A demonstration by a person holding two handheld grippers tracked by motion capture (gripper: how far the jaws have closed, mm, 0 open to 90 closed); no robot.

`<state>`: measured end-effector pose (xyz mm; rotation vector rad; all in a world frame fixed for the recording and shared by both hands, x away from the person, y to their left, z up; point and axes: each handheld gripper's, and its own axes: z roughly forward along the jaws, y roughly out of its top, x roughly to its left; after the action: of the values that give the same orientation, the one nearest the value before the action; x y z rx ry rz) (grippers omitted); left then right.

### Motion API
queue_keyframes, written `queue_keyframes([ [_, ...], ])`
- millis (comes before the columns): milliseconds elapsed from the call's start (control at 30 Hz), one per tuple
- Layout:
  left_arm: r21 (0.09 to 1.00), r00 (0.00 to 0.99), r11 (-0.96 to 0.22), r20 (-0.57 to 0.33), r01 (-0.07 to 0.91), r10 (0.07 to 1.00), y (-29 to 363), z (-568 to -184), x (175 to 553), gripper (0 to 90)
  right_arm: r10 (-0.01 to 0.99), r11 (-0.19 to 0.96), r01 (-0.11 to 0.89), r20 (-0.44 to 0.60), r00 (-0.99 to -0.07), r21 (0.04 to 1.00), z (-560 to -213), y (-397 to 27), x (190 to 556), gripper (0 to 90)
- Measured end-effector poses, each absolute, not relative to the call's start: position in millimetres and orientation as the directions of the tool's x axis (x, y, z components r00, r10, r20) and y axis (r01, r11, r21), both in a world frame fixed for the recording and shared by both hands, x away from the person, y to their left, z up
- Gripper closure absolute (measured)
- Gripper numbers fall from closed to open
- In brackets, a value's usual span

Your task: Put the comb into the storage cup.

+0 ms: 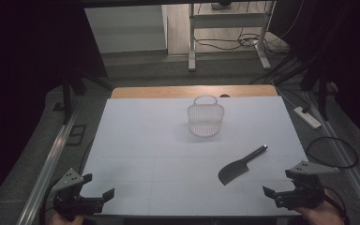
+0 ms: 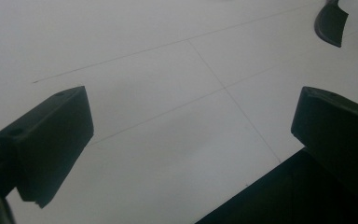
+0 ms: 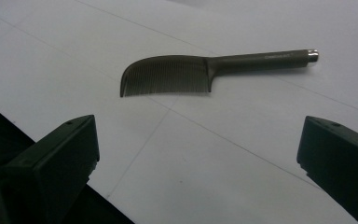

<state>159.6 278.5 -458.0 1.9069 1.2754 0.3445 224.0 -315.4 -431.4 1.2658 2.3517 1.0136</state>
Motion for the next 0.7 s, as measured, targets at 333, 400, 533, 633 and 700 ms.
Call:
queue_keyframes([
  [333, 0.738, 0.453, -0.169, -0.202, 0.653, 0.868, 279, -458, 160, 0.0, 0.797, 0.417, 0.596, 0.039, -0.603, 0.687, -431, -303, 232, 0.0],
  [400, 0.738, 0.452, -0.168, -0.203, 0.654, 0.868, 279, -458, 160, 0.0, 0.799, 0.424, 0.596, 0.028, -0.601, 0.681, -431, -301, 236, 0.0],
  [533, 0.738, 0.451, -0.164, -0.207, 0.655, 0.868, 279, -458, 160, 0.0, 0.800, 0.428, 0.598, 0.024, -0.600, 0.678, -432, -300, 239, 0.0],
  [633, 0.738, 0.451, -0.163, -0.208, 0.654, 0.868, 280, -458, 160, 0.0, 0.794, 0.436, 0.597, 0.024, -0.608, 0.674, -433, -298, 242, 0.0],
  [700, 0.739, 0.452, -0.163, -0.208, 0.654, 0.868, 280, -458, 160, 0.0, 0.790, 0.443, 0.595, 0.021, -0.613, 0.671, -434, -296, 243, 0.0],
])
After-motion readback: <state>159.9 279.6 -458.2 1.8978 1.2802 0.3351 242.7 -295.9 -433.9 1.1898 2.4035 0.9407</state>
